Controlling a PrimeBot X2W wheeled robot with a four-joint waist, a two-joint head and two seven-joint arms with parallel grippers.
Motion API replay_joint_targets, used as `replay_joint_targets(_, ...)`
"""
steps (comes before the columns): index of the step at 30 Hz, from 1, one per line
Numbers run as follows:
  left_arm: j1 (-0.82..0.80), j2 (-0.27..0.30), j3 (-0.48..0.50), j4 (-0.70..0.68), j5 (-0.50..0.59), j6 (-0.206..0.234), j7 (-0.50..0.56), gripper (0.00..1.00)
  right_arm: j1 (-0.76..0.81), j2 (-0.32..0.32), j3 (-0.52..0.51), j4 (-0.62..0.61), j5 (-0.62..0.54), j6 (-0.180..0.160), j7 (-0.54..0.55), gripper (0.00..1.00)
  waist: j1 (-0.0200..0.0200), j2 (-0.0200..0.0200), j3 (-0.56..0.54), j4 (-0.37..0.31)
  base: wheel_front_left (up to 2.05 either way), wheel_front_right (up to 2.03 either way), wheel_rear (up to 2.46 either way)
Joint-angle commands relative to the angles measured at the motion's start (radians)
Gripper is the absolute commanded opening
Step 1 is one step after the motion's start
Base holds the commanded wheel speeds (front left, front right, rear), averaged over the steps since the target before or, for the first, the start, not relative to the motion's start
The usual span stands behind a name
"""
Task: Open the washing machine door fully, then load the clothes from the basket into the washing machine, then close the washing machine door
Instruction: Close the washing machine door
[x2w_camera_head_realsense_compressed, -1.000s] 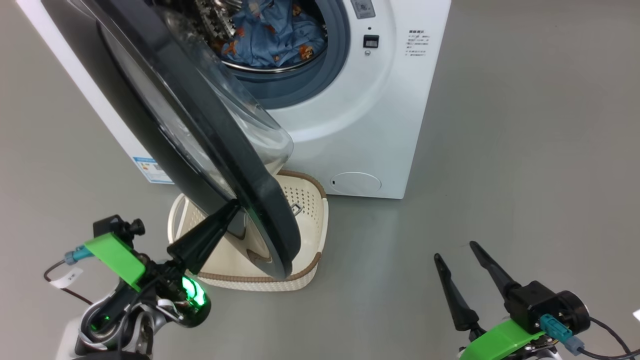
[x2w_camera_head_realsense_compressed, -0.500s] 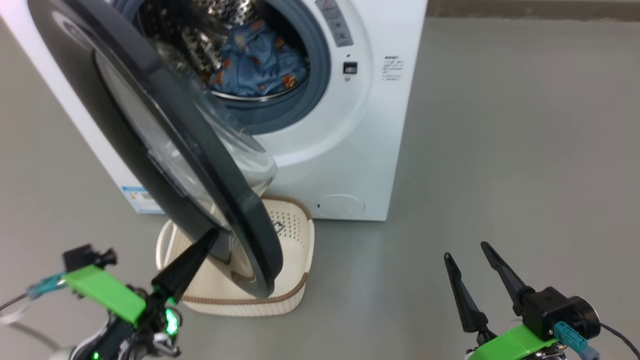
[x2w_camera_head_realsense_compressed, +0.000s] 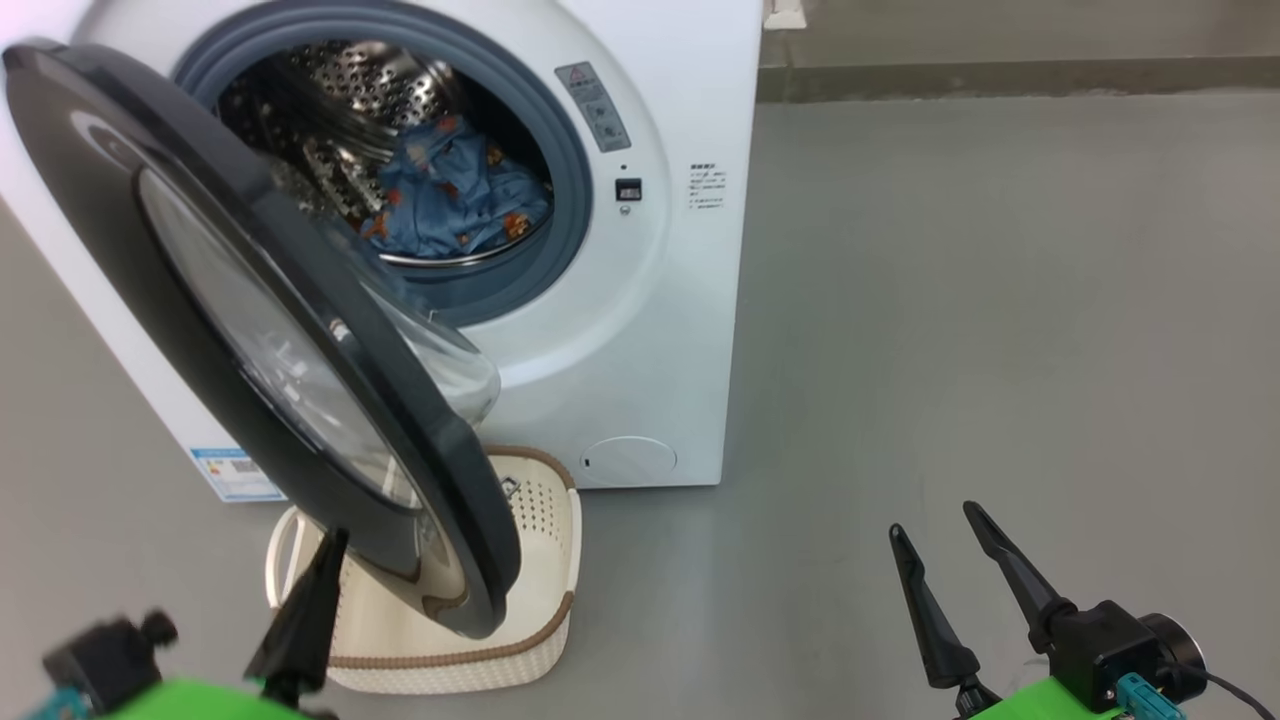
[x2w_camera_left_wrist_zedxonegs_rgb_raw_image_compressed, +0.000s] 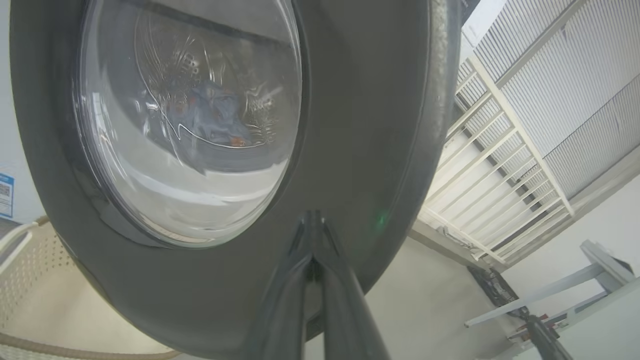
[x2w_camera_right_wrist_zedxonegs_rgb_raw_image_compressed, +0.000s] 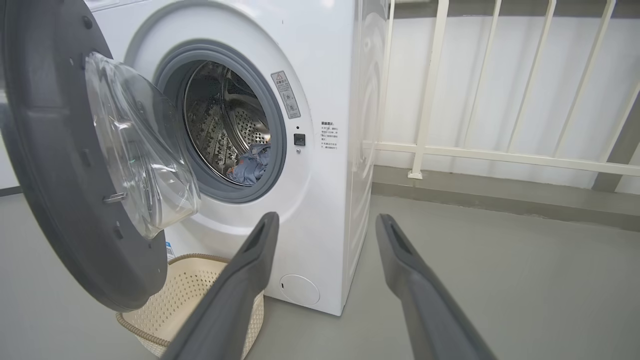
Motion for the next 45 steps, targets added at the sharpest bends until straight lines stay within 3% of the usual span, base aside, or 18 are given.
replay_joint_targets(1,-0.011,0.064,-0.02,0.011,0.062,-0.007,-0.106,0.0,-0.008,0.0,0.029,-0.031,0.013,0.002,-0.009,1.0,0.0,0.0,-0.011,-0.009,0.0,0.0,0.0)
replay_joint_targets(3,-0.003,0.091,-0.053,0.063,0.126,-0.007,-0.158,0.0,-0.005,0.0,0.029,-0.032,0.014,0.002,-0.008,1.0,0.0,0.0,-0.015,-0.008,0.0,0.0,0.0)
replay_joint_targets(8,0.001,0.076,-0.063,0.136,0.241,-0.007,-0.184,0.0,0.006,0.0,0.025,-0.035,0.017,0.002,-0.009,1.0,0.0,0.0,-0.022,0.0,0.0,0.0,0.0)
replay_joint_targets(14,0.028,-0.002,0.012,0.125,0.475,-0.007,-0.185,0.0,0.015,0.0,0.022,-0.034,0.021,0.002,-0.009,1.0,0.0,0.0,-0.026,0.02,0.0,0.0,0.0)
replay_joint_targets(16,0.043,-0.025,0.043,0.12,0.561,-0.007,-0.185,0.53,0.015,0.0,0.022,-0.033,0.022,0.002,-0.009,1.0,0.0,0.0,-0.026,0.025,0.0,0.0,0.0)
replay_joint_targets(17,0.05,-0.045,0.065,0.114,0.586,-0.007,-0.185,1.0,0.015,0.0,0.022,-0.033,0.023,0.002,-0.009,1.0,0.0,0.0,-0.026,0.027,0.0,0.0,0.0)
replay_joint_targets(19,0.064,-0.072,0.089,0.104,0.614,-0.007,-0.185,1.0,0.016,0.0,0.023,-0.031,0.024,0.002,-0.009,1.0,0.0,0.0,-0.027,0.031,0.0,0.0,0.0)
replay_joint_targets(24,0.08,-0.079,0.083,0.115,0.657,-0.007,-0.185,1.0,0.017,0.0,0.023,-0.027,0.026,0.002,-0.01,1.0,0.0,0.0,-0.028,0.036,0.0,0.0,0.0)
replay_joint_targets(45,0.076,-0.089,0.077,0.116,0.664,-0.007,-0.185,1.0,0.012,0.0,0.023,-0.017,0.028,0.002,-0.013,1.0,0.0,0.0,-0.022,0.037,0.0,0.0,0.0)
